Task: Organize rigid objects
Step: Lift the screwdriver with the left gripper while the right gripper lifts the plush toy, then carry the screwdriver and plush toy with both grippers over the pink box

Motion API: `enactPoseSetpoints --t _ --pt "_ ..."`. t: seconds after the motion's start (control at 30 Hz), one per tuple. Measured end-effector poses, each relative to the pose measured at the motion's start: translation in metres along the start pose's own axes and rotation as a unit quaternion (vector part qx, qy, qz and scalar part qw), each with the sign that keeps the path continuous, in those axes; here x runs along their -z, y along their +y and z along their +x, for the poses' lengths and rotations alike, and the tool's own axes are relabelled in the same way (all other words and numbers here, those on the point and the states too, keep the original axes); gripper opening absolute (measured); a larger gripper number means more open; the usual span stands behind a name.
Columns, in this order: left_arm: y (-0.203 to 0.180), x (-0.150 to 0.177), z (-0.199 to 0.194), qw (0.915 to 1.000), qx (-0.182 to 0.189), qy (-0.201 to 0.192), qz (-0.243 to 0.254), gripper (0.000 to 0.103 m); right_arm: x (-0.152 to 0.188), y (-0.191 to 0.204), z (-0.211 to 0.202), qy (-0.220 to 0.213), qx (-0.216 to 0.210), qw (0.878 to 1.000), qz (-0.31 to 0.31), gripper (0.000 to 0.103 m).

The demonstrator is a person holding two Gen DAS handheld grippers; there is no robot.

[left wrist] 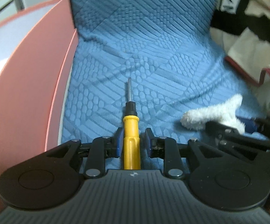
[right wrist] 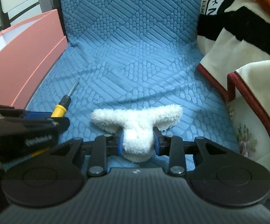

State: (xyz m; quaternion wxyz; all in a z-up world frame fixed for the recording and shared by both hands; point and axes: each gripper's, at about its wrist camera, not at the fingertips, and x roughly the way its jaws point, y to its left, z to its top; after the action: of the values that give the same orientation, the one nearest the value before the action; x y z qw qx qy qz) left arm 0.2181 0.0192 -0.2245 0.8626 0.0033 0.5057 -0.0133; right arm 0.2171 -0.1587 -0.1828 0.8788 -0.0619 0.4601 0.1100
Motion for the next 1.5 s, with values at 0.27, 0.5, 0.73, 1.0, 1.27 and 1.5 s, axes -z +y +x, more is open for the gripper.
enactPoseSetpoints --t 0.27,0.5,0.73,1.0,1.27,1.5 --pt "0.005 0.000 -0.002 0.9998 0.001 -0.005 -0.021 0.021 -0.001 0.002 0.003 0.014 0.000 1.000 -0.002 0.035" --pt "0.013 0.001 -0.017 0.9983 0.018 -0.010 -0.054 0.021 -0.004 -0.001 -0.011 0.012 -0.006 1.000 0.008 0.034" --pt "0.018 -0.008 -0.044 0.9975 0.034 -0.017 -0.060 0.021 -0.011 -0.003 -0.032 0.004 -0.017 1.000 0.005 0.034" --pt "0.035 -0.024 -0.076 0.9967 0.044 -0.022 -0.064 0.021 -0.021 0.004 -0.056 -0.003 -0.026 1.000 0.010 0.034" --pt "0.068 -0.039 -0.114 0.9955 0.052 -0.018 -0.077 0.021 -0.048 0.034 -0.095 -0.029 -0.043 0.999 0.004 0.034" --pt "0.105 -0.053 -0.149 0.9935 0.057 -0.032 -0.094 0.021 -0.081 0.061 -0.125 -0.059 -0.052 0.997 -0.010 0.034"
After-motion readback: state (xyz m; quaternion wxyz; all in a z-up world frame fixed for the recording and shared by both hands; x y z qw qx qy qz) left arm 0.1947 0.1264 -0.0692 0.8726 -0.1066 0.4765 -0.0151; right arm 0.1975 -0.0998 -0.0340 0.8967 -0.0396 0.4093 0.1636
